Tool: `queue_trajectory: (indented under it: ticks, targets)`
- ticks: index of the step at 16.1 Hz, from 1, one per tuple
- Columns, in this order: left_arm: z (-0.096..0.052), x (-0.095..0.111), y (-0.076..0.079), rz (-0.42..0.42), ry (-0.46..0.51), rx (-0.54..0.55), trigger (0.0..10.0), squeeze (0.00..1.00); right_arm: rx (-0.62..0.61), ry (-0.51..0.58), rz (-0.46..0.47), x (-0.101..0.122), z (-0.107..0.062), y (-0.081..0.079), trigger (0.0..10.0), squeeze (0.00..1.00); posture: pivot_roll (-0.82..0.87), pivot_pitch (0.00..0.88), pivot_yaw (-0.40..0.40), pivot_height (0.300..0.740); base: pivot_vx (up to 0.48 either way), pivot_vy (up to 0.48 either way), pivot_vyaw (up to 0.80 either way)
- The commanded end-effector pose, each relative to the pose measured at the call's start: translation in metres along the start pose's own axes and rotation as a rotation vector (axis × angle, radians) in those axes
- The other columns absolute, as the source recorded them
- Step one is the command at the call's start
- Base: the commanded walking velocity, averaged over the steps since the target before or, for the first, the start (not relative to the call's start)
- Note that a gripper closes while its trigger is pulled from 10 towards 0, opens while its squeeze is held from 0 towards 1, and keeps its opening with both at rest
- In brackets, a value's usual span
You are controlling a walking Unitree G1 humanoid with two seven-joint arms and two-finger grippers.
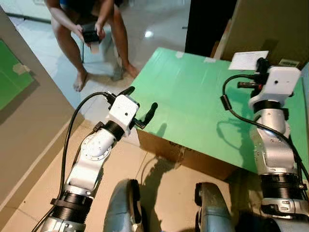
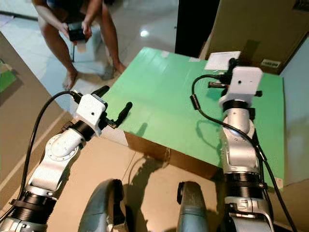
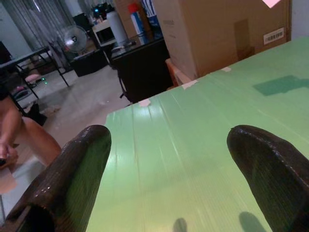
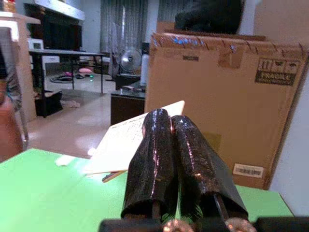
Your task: Setting the table
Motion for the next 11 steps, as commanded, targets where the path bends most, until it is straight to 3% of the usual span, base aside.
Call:
queue_trajectory:
  ticks: [1,8,11]
  targets:
    - [0.001,-0.001,-0.001,0.018,0.001,0.005,10.0,0.0,0.006,-0.023,0.005,-0.005,-0.004,-0.001,0.0,0.0,-0.11,0.069,0.064,0.618,0.0,0.0,0.0]
    - [0.004,-0.005,0.0,0.012,-0.002,0.015,10.0,0.0,0.023,-0.073,0.014,-0.02,-0.013,-0.009,0.0,0.0,-0.12,0.064,0.059,0.618,0.0,0.0,0.0]
    - [0.002,-0.008,-0.006,0.025,-0.018,0.056,10.0,0.0,0.024,-0.091,0.02,-0.026,-0.018,-0.011,0.0,0.0,-0.11,0.061,0.061,0.618,0.0,0.0,0.0]
Point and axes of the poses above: a point about 5 cm out from each wrist's last joint towards the gripper, its own z axis pointing out of the wrist towards the gripper, its own x axis along the axis of the wrist's last joint, y = z × x, the point moved 4 cm from there along z, pointing out of the wrist towards the gripper, and after that the axes turned 3 degrees about z, right-handed, at the moved point
